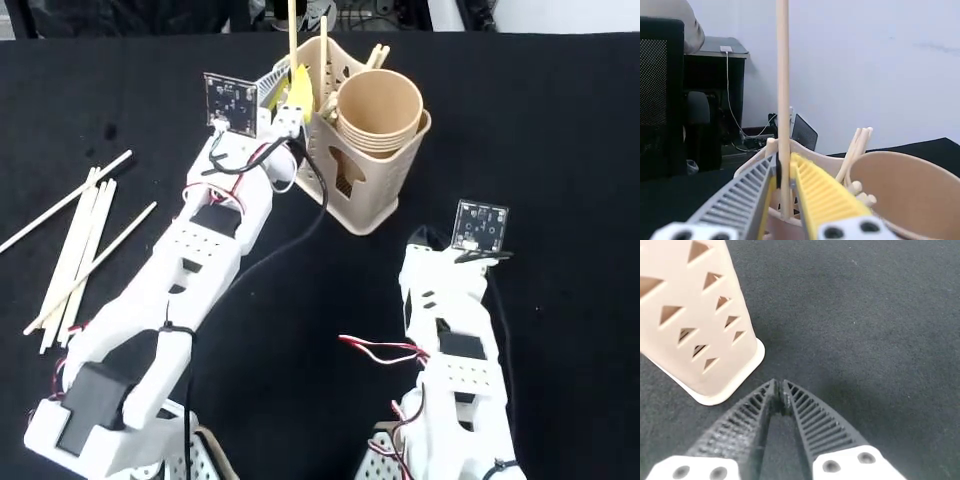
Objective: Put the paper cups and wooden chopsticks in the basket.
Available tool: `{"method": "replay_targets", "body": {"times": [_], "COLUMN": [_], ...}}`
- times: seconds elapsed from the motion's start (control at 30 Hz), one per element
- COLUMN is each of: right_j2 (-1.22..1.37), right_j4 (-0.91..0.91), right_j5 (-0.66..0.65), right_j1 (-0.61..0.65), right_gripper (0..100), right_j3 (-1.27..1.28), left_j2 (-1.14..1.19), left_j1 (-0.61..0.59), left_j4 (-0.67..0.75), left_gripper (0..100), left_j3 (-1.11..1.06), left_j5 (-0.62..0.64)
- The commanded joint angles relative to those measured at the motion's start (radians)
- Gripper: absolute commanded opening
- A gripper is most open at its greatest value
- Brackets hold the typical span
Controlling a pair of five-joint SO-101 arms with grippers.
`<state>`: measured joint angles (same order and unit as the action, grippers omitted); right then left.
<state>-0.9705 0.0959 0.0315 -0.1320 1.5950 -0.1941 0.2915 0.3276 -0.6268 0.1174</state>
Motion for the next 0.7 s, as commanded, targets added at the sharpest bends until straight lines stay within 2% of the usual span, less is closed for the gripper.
{"method": "replay_targets", "body": {"times": [0.0, 0.2, 0.67], "right_j2": [-0.022, -0.022, -0.022], "right_j4": [-0.02, -0.02, -0.02], "right_j5": [-0.009, -0.009, -0.009], "right_j1": [0.003, 0.003, 0.003], "right_gripper": [1.5, 1.5, 1.5], "right_j3": [-0.005, -0.005, -0.005], "left_j2": [-0.006, -0.006, -0.015], "left_j1": [0.008, 0.022, 0.022], "left_j4": [0.02, 0.02, 0.02], "left_gripper": [3, 3, 3], "left_j3": [-0.035, -0.104, -0.107], "left_j5": [0.005, 0.005, 0.005]}}
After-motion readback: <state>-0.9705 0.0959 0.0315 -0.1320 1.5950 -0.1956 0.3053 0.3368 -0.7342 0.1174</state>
